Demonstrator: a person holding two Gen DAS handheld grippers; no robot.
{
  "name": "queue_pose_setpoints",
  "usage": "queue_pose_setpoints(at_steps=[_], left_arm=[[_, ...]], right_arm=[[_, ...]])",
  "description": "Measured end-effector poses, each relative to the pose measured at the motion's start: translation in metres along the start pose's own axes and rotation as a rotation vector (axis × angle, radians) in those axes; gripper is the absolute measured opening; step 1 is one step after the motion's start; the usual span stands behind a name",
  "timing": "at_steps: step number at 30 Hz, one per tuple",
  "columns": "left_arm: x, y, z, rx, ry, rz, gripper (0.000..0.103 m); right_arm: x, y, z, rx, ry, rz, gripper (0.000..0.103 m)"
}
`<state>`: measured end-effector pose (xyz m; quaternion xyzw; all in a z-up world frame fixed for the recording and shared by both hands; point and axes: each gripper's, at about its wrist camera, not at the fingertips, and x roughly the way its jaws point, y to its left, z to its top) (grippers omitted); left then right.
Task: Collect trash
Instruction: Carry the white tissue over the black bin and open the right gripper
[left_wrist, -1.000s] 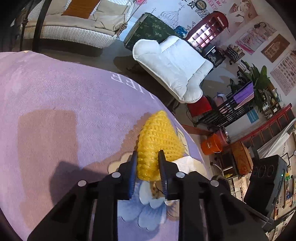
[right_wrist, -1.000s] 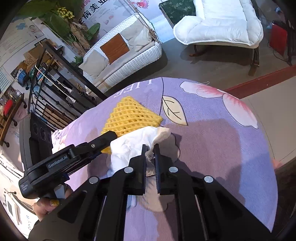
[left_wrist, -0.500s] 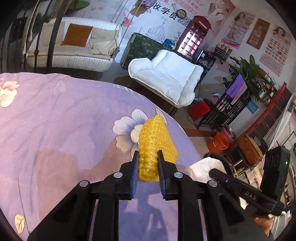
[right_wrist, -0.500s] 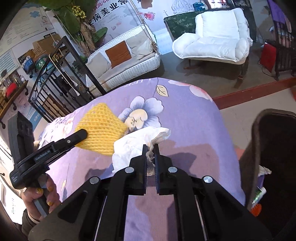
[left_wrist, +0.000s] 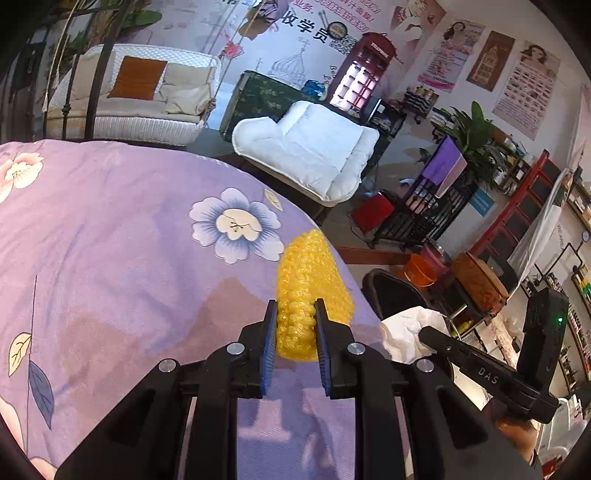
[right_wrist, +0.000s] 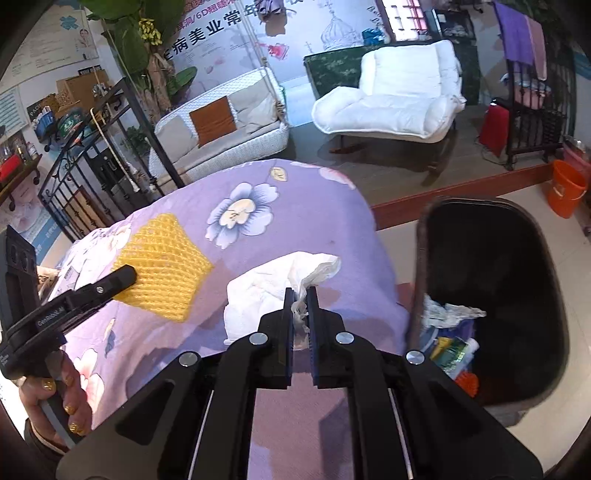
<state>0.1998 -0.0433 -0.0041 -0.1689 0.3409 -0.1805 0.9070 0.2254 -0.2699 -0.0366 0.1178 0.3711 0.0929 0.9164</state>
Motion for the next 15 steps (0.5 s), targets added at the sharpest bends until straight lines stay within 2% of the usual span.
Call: queue_pose_setpoints(at_steps=[7,15], left_arm=[[0.009,-0.031,-0.012,0.049,0.024,-0.076,0.020],[0.019,-0.064,-0.023,0.108,0.049,-0.139,0.020]], right_arm=[[-0.026,-0.037,-0.002,0.020,-0.030,-0.145,0.008],[-0.024,-0.093,0.004,0.058,-0.011,-0.304,0.008]])
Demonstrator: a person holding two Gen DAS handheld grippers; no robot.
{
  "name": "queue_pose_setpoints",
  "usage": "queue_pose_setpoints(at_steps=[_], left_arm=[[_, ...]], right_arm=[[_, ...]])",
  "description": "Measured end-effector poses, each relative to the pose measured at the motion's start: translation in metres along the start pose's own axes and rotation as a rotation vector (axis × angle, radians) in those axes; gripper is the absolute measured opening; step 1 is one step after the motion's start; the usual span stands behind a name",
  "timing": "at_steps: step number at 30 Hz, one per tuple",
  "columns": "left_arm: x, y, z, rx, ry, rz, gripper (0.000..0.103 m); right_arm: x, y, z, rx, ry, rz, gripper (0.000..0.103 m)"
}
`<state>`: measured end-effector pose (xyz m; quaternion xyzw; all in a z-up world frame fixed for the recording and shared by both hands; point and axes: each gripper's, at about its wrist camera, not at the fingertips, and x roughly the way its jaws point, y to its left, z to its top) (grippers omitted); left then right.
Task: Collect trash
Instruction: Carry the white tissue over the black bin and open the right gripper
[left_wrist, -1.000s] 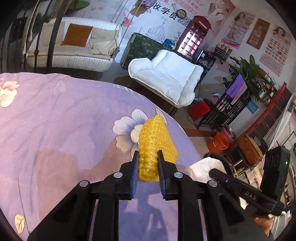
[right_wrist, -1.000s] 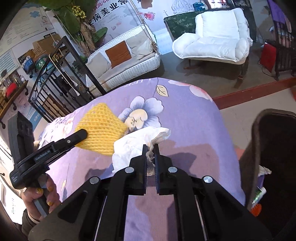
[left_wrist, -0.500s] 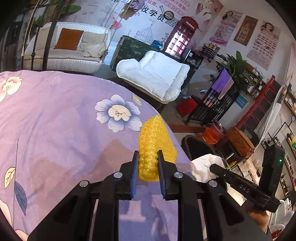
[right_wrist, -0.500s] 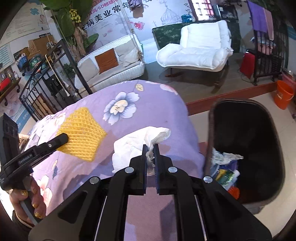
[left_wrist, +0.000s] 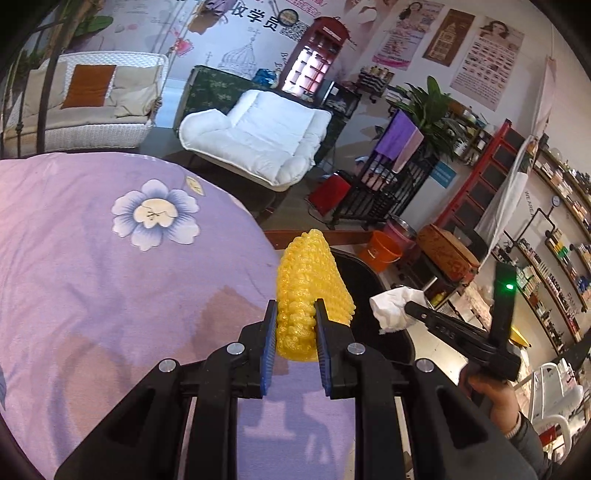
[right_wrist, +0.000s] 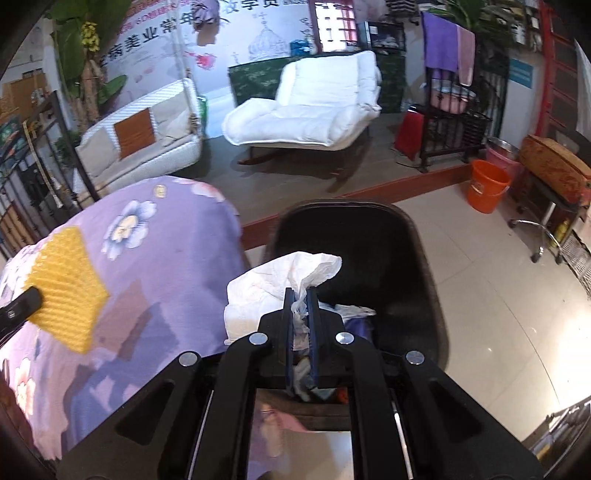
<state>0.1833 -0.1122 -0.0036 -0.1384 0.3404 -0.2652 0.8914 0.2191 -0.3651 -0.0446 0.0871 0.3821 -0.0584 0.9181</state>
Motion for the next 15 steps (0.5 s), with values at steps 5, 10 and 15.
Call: queue_pose_setpoints(at_steps=[5,10,15], left_arm=[[0.006,-0.016,-0.003,0.042,0.010,-0.023,0.020],[0.011,-0.028,-0.007,0.072,0.026,-0.034,0.020],[0.018,-0.036,-0.011,0.090,0.047,-0.043,0.020]], right_arm=[[0.019,-0.025,0.003,0.020,0.034,-0.063,0.008],[0.039,-0.043,0.003,0.041,0.083,-0.107,0.008],[0.058,-0.055,0.004,0.067,0.140,-0.142,0.008]])
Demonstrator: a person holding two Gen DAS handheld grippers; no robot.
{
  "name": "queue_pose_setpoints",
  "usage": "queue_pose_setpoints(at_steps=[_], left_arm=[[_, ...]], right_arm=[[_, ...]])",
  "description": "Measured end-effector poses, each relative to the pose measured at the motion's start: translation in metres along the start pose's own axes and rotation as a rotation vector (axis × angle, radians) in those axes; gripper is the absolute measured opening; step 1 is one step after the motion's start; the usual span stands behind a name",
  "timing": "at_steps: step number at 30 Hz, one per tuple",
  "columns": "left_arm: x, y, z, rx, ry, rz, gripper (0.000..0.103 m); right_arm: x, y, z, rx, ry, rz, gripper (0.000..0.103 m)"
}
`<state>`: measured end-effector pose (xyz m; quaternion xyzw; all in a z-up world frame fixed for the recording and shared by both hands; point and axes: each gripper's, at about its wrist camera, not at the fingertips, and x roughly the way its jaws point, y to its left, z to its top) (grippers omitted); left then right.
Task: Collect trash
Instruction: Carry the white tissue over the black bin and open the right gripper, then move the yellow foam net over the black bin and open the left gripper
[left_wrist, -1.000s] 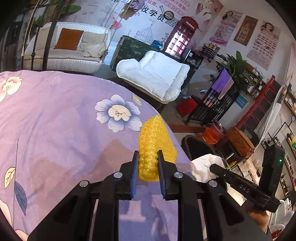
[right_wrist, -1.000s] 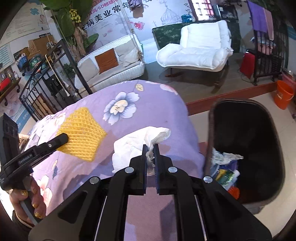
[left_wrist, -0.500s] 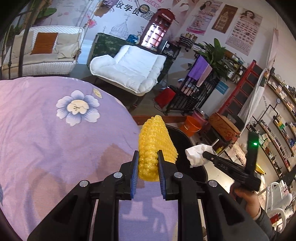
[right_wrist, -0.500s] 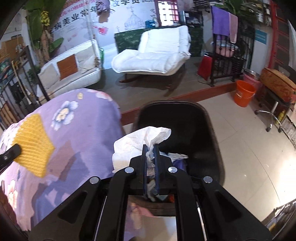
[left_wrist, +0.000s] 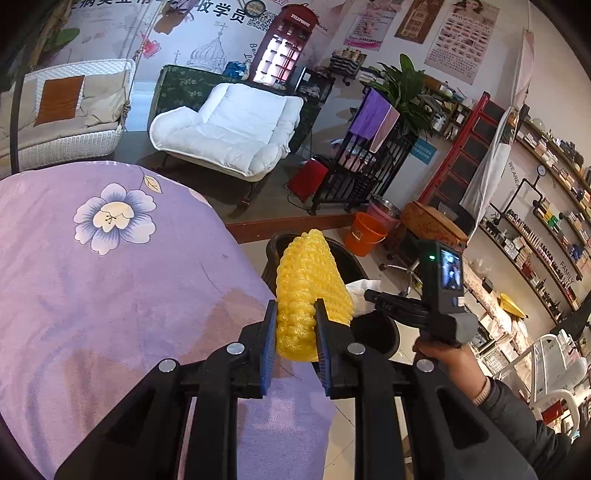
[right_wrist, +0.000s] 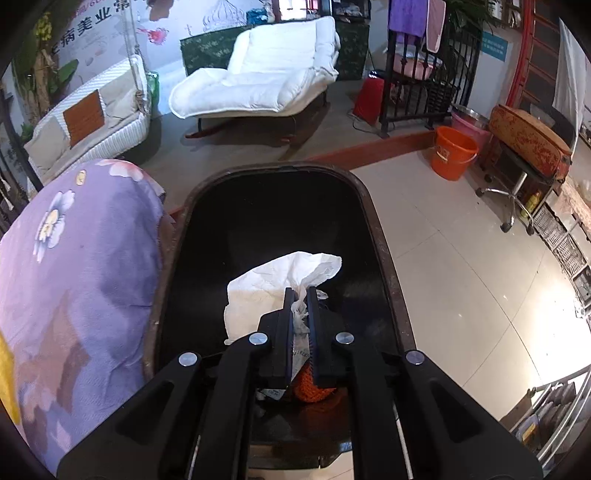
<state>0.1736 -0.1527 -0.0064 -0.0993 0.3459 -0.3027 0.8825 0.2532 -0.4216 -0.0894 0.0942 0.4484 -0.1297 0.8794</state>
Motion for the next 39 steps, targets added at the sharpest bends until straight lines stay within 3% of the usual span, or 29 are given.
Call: queue_pose_setpoints(at_steps=[7,9,10,11,13,19,32,39], left_arm=[[0.010,-0.012,-0.003,0.017,0.027,-0.016,0.020],[0.013,-0.014,-0.003,0.016,0.033,-0.018,0.020],[0.014,-0.014,-0.003,0.013,0.037,-0.022,0.020],[0.016,-0.015,-0.003,0.012,0.041,-0.025,0.020],[0.019,-0.017,-0.003,0.016,0.048,-0.026,0.020],[0.029,-0.020,-0.004,0.029,0.073,-0.030,0.020],[0.069,-0.041,0.002,0.097,0.143,-0.051,0.020],[0.100,-0.057,0.003,0.167,0.193,-0.057,0.020]], right_arm=[[0.028,-0.002,0.004,0.009,0.086,-0.069,0.008],[0.032,0.000,0.005,0.005,0.108,-0.086,0.012],[0.033,0.000,0.004,-0.002,0.113,-0.098,0.023],[0.033,0.001,0.004,-0.004,0.112,-0.103,0.041],[0.029,0.002,0.002,-0.010,0.090,-0.106,0.063],[0.018,0.002,-0.005,-0.019,0.074,-0.083,0.064],[-0.040,-0.008,-0.019,0.049,-0.076,-0.038,0.072],[-0.071,-0.029,-0.033,0.100,-0.150,-0.058,0.076]])
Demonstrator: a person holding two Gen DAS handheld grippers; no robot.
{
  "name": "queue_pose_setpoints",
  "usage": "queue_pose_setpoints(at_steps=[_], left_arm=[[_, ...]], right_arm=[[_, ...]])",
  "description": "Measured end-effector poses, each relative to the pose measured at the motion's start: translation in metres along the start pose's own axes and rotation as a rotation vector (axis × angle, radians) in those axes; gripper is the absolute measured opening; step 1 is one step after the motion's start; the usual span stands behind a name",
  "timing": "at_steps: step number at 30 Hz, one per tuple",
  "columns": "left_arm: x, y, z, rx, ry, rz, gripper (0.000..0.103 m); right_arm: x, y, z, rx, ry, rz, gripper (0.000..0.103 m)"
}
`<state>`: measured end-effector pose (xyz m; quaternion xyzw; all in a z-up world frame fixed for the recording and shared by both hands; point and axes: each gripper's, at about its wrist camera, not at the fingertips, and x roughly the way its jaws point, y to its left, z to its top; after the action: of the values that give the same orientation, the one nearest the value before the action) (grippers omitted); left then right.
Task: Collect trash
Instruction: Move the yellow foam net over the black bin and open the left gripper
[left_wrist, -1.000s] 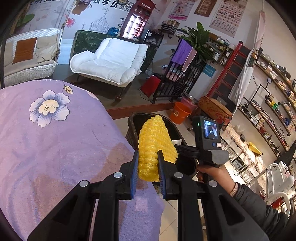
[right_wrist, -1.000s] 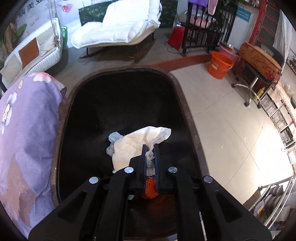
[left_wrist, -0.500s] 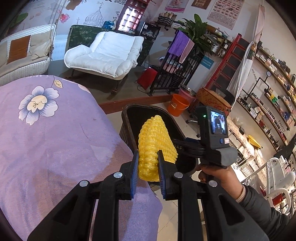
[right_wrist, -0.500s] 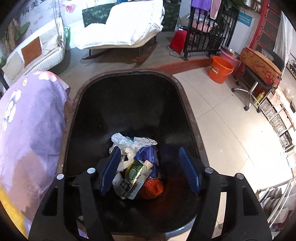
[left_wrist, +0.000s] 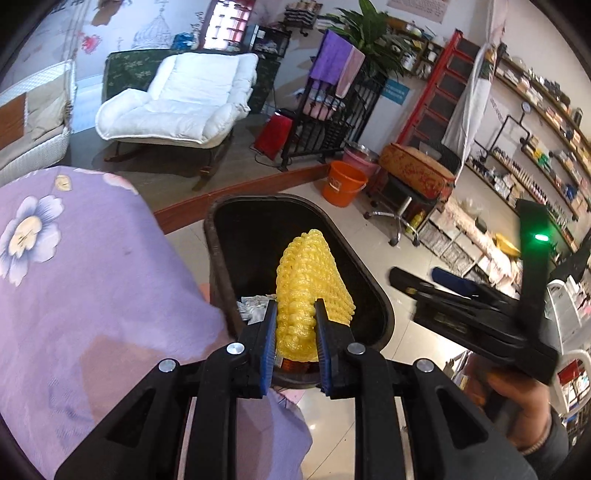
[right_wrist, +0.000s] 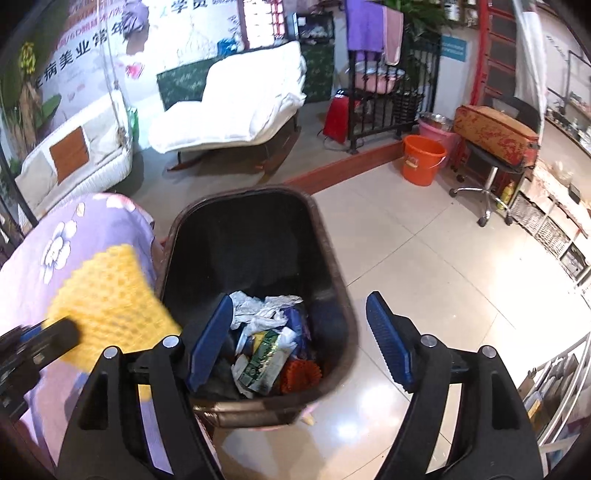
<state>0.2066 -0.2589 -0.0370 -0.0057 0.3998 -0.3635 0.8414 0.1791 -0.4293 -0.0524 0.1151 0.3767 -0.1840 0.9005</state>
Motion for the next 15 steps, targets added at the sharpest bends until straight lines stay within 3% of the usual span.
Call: queue_pose_setpoints(at_steps=[15], left_arm=[[0.064,-0.020,0.011,0.077,0.113,0.020,0.020]], right_arm=[[-0.042,-0.050,-0.021,0.107,-0.046,-0.078,0.078]])
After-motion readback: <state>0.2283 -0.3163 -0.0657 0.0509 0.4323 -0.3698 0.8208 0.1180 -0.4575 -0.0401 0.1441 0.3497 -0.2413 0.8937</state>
